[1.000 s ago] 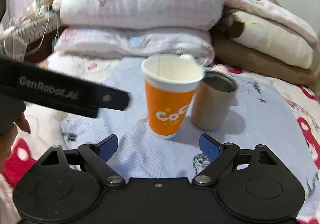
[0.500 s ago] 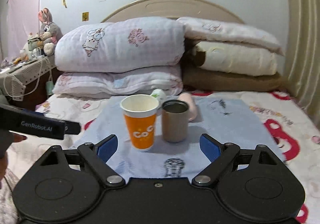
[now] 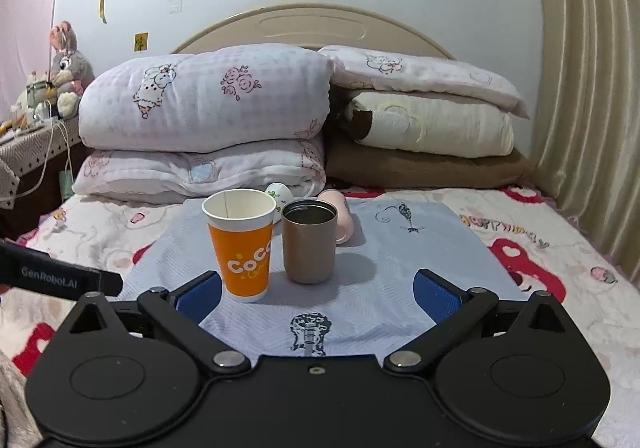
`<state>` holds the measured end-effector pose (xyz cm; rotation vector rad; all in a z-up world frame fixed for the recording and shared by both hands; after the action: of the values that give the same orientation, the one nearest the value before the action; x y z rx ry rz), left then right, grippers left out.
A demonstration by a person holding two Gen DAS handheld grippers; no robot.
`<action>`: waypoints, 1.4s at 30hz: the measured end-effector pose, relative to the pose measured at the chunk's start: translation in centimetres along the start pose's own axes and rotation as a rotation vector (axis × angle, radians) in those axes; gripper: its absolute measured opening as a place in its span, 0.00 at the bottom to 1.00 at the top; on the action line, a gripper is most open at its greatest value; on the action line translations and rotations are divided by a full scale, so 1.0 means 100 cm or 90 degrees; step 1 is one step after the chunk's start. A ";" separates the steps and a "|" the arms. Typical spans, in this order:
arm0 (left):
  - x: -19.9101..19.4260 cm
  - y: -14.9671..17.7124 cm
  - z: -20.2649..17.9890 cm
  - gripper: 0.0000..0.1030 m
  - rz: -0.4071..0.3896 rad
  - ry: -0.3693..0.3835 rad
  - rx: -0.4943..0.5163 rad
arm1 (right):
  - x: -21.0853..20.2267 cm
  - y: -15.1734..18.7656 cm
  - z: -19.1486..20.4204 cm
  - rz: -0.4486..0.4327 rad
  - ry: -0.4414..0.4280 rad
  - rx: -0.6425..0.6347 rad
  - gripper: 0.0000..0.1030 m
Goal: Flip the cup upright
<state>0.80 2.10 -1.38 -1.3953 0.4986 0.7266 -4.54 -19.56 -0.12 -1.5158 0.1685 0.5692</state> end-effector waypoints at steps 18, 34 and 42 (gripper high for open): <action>0.005 0.000 -0.005 0.98 0.016 -0.008 0.016 | 0.005 0.001 -0.015 0.013 0.024 0.052 1.00; 0.007 -0.002 -0.004 0.98 0.019 -0.011 0.015 | 0.007 0.001 -0.014 0.018 0.030 0.048 1.00; 0.006 -0.001 -0.004 0.98 0.015 -0.011 0.021 | 0.008 0.001 -0.015 0.020 0.032 0.047 1.00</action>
<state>1.30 1.78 -1.80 -1.3536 0.5125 0.7459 -3.55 -20.77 -0.71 -1.4582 0.2504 0.5440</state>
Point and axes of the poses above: each gripper's, at about its wrist camera, not at the fingertips, and x roughly the way its jaws point, z to its left, y to its underside, the point moved 3 cm from there along x, roughly the way its jaws point, and after that the axes turned 12 degrees about -y, right-handed, at the moved point
